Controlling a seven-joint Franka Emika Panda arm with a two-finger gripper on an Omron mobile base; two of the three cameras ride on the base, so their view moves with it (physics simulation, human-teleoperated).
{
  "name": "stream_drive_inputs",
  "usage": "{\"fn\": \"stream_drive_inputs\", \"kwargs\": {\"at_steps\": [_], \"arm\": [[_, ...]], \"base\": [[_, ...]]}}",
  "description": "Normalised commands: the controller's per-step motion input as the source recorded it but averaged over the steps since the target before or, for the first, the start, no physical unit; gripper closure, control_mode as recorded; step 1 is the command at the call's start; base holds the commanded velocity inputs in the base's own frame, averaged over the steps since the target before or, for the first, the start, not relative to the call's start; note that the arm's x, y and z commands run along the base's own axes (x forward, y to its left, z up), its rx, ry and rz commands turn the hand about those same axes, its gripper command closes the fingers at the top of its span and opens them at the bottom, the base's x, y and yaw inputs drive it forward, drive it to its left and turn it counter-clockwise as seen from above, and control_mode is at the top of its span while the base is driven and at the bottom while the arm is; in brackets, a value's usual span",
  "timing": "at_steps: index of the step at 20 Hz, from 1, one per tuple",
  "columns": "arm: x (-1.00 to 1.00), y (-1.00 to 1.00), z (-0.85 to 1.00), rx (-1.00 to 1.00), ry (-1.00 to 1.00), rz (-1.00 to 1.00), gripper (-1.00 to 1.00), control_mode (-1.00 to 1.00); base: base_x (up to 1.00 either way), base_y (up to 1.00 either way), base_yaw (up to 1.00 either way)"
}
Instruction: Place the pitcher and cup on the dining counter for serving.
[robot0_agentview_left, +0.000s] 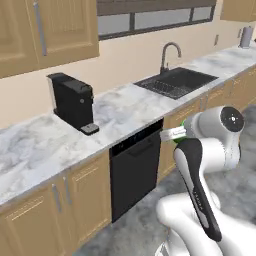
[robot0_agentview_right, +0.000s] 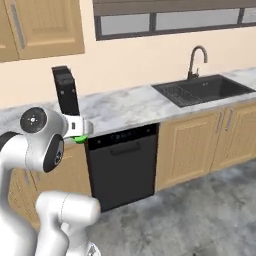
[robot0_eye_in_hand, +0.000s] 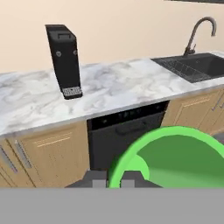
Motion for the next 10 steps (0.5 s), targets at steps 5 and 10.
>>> {"fn": "stream_drive_inputs", "kwargs": {"at_steps": [5, 10], "arm": [[0.0, 0.0, 0.0, 0.0, 0.0, 0.0, 1.0, 1.0], [0.0, 0.0, 0.0, 0.0, 0.0, 0.0, 1.0, 1.0]], "base": [[0.04, -0.16, -0.86], [0.54, -0.15, -0.68]]}}
